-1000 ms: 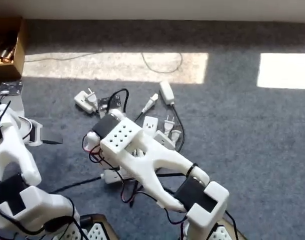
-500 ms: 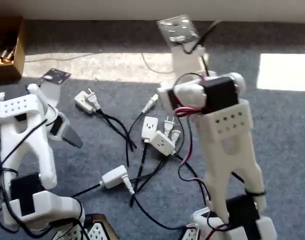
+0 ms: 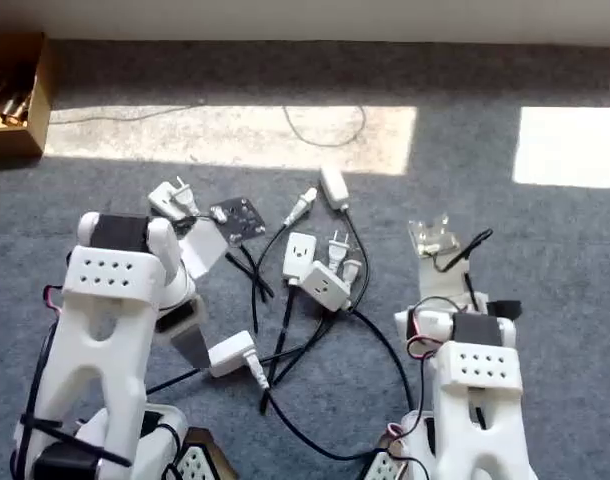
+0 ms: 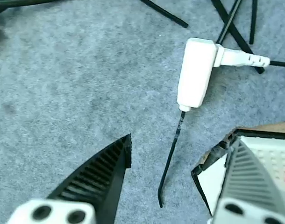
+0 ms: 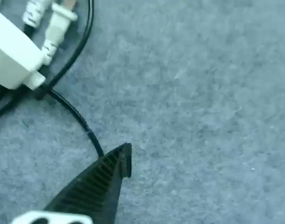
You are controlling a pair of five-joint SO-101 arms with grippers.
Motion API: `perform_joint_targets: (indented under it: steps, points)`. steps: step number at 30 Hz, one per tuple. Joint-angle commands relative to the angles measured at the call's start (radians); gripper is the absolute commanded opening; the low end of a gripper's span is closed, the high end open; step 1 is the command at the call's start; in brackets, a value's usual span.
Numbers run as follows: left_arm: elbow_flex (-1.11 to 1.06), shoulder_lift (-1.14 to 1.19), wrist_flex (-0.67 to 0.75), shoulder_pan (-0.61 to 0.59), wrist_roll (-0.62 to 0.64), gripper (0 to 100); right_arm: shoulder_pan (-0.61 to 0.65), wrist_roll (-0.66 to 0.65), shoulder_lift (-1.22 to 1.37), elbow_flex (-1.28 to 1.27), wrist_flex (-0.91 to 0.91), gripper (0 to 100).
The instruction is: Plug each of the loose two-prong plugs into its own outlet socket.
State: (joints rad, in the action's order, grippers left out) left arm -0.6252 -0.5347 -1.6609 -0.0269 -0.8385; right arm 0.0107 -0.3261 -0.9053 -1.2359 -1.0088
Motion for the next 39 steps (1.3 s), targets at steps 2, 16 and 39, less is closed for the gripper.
perform_joint_targets:
  steps: [2,16,39]
  points:
    - [-0.136,-0.050,0.107,0.019,-0.025,32,-0.005,0.097,-0.030,-0.088,0.122,55.3]
    - [-0.352,-0.050,0.420,0.280,0.095,20,-0.019,0.114,-0.038,-0.199,0.254,55.3]
    - [-0.077,-0.050,0.368,-0.268,-0.074,0,-0.031,0.109,-0.038,-0.252,0.332,55.3]
